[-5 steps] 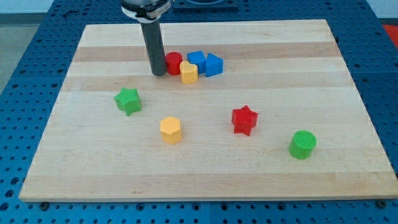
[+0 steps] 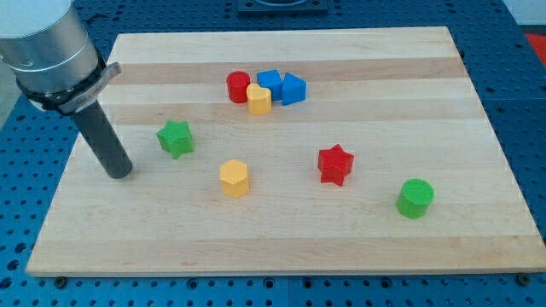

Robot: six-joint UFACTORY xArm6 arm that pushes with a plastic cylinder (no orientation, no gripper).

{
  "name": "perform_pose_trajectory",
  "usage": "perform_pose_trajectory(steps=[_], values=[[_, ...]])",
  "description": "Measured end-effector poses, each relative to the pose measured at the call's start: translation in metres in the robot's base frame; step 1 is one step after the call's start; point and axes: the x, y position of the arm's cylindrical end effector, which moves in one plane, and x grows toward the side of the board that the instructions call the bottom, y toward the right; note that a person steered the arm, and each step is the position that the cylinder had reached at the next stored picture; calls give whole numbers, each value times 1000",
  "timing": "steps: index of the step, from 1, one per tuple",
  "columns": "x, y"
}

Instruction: Nudge the green star towards left

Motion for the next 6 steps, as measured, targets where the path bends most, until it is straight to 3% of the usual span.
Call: perform_pose_trajectory(steps=[4,6], values=[[-57,48],[-15,52]])
